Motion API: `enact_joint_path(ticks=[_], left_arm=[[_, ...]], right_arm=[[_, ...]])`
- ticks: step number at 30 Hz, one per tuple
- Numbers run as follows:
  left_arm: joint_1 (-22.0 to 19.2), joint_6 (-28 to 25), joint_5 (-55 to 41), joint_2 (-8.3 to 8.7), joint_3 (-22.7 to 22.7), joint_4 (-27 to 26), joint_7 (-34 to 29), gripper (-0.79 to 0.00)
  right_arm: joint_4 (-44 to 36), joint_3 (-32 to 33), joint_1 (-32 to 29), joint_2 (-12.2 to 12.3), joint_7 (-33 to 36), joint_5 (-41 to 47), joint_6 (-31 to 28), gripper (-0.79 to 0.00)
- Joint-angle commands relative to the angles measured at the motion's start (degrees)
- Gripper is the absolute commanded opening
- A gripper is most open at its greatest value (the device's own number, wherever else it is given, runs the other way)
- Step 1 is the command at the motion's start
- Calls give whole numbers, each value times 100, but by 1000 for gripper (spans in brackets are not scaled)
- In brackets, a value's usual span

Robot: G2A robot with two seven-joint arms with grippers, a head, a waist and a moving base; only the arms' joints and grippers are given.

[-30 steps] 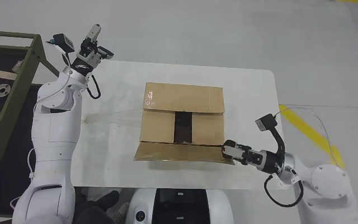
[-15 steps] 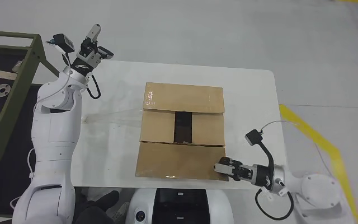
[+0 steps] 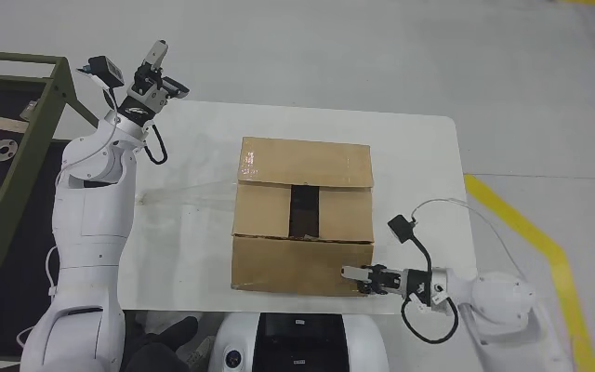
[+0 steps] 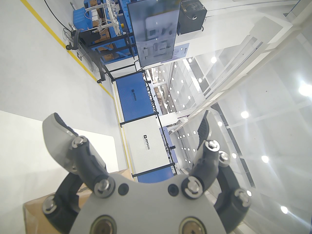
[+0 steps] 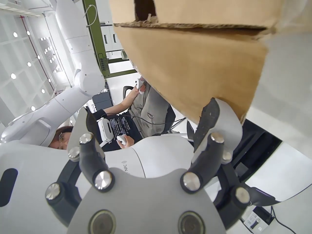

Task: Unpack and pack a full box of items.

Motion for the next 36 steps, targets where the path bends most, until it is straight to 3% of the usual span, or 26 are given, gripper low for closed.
enact_joint_path(ticks=[1,23,32,36], left_arm=[[0,0,0,0,0,0,0,0],[0,0,0,0,0,0,0,0],[0,0,0,0,0,0,0,0],[0,0,0,0,0,0,0,0]], right_arm=[[149,-119,152,3,-45,-31,143,0],[685,-568,686,100,-236,123,316,0],[4,-310,323,177,-220,568,340,0],[-364,-114,114,174,-694,1025,214,0]])
